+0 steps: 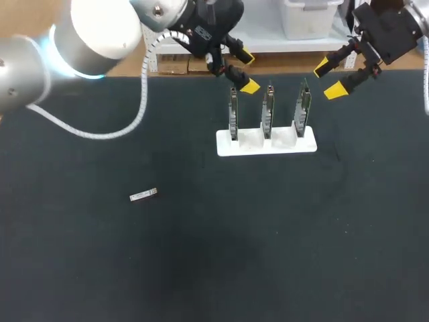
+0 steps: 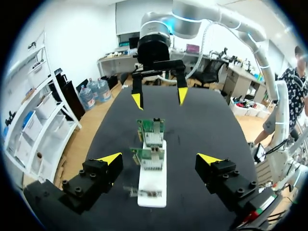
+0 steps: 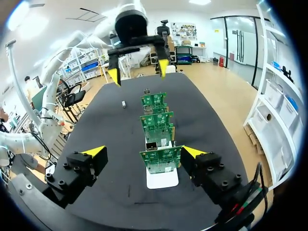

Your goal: Pick up the optical module with the left hand, and insert it into the network port with the right hand.

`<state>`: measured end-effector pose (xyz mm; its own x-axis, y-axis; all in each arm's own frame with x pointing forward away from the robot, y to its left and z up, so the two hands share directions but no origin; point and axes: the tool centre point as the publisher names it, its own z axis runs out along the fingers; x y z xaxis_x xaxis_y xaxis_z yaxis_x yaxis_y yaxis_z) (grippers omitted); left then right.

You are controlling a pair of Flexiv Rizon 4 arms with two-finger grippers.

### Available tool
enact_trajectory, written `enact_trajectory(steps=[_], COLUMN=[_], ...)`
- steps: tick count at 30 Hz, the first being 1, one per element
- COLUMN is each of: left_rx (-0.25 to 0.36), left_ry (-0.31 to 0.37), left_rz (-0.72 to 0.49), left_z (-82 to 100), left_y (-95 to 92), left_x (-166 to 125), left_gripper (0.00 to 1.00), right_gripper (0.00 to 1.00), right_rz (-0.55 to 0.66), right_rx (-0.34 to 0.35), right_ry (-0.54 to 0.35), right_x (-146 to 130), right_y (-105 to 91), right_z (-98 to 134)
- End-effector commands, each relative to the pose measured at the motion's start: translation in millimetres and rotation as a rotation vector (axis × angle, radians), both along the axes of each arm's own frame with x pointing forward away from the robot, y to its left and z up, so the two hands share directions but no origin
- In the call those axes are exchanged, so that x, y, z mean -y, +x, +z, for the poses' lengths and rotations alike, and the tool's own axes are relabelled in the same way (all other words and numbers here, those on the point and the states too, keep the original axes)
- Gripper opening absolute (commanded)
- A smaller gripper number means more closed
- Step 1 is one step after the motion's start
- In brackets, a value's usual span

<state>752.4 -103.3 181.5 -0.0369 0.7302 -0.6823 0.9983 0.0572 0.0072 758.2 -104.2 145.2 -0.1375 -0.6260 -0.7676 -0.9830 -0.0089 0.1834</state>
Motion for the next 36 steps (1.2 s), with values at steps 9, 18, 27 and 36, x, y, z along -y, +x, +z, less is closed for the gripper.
enact_trajectory(steps=[9,18,27,36], left_rx=[0.089,0.062,-0.003,-0.045], left_ry=[0.348,0.522,0.571,0.562], left_rz=[0.202,0.299,0.391,0.407], left_z=[26.9,29.0,19.6,0.4], left_y=[-102.9,-147.7,-173.7,-188.6], left_x=[-67,-89,-114,-135], left_gripper=[1.0,1.0,1.0,1.0], right_gripper=[1.0,1.0,1.0,1.0], right_rz=[-0.004,-0.004,-0.004,-0.004], right_rx=[0.004,0.004,0.004,0.004], right_ry=[-0.001,-0.001,-0.001,-0.001], right_x=[0,0,0,0], right_y=[-2.2,-2.2,-2.2,-2.2], right_z=[0,0,0,0])
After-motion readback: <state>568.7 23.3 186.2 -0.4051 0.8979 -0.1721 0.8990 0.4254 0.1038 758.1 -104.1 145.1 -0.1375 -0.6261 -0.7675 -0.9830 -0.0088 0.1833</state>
